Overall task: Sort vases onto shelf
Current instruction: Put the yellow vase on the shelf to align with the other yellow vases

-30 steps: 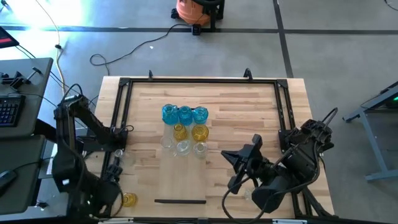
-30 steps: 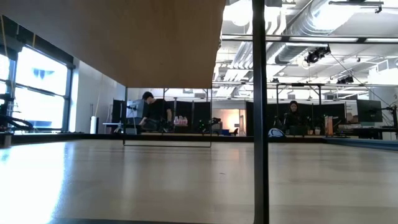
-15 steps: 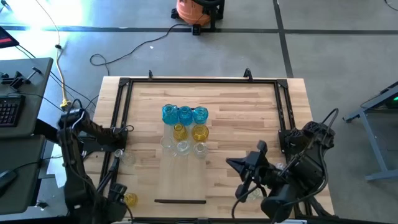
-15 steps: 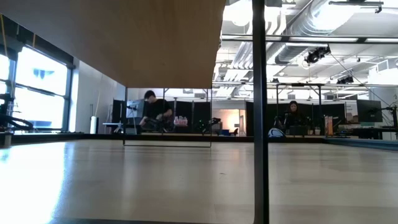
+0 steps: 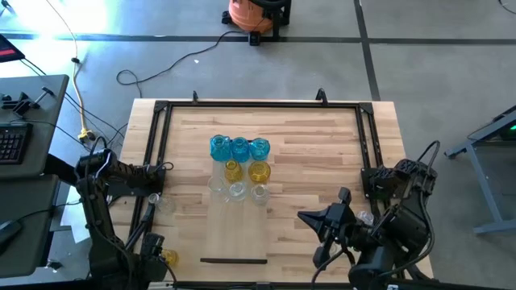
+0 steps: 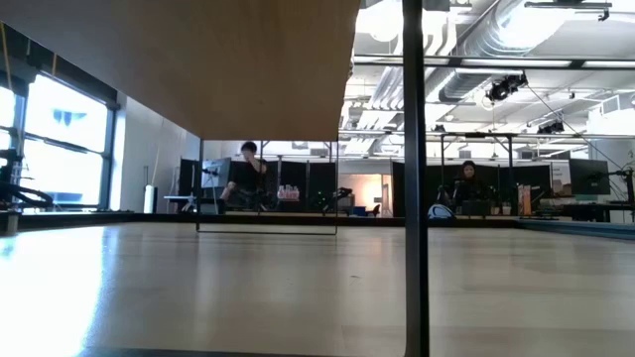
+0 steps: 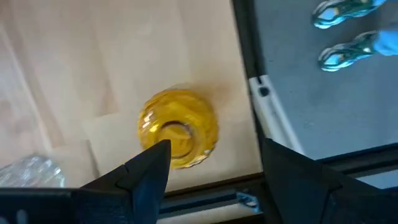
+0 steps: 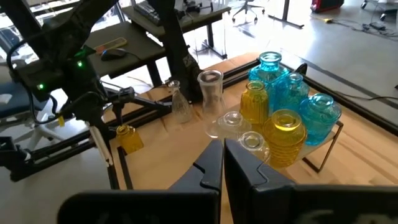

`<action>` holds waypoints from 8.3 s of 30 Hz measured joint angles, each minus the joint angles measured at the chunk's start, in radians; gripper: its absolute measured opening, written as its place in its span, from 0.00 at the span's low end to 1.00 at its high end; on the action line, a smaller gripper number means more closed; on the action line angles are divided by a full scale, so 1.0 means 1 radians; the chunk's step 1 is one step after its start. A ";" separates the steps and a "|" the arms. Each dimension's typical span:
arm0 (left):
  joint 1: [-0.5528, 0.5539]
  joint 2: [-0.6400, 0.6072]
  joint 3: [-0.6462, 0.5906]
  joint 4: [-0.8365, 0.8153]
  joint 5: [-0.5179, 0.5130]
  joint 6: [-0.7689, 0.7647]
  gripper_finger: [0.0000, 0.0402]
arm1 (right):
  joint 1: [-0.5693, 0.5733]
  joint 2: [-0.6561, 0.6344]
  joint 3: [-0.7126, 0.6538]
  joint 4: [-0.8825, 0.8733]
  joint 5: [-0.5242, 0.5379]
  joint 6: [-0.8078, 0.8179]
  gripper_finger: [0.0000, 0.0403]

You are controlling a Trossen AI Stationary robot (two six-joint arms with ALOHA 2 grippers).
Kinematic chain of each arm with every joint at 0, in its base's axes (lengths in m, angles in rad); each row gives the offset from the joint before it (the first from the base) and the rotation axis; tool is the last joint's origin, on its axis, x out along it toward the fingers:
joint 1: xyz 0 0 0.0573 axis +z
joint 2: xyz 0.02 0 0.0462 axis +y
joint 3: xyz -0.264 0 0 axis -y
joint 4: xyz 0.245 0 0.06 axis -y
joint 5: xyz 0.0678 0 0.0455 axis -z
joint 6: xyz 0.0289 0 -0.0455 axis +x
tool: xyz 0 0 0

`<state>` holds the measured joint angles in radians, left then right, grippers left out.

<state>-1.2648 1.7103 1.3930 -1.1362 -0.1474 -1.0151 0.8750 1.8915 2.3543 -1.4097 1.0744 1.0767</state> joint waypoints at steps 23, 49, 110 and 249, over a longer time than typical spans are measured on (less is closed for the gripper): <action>-0.015 -0.003 -0.007 0.066 0.017 -0.005 0.60 | 0.001 0.000 0.000 0.027 0.024 0.000 0.00; -0.003 -0.004 -0.135 0.158 0.003 -0.031 0.59 | 0.003 0.000 0.000 0.055 0.023 -0.003 0.00; 0.051 -0.089 -0.098 0.055 0.006 0.077 0.06 | 0.003 0.000 0.000 0.061 0.032 -0.003 0.00; 1.154 -0.335 0.126 -0.228 0.067 1.282 0.07 | -0.061 0.000 0.000 0.098 0.096 0.041 0.00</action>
<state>-0.1105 1.3750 1.5188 -1.3643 -0.0803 0.2668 0.8143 1.8915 2.3547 -1.3113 1.1706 1.1175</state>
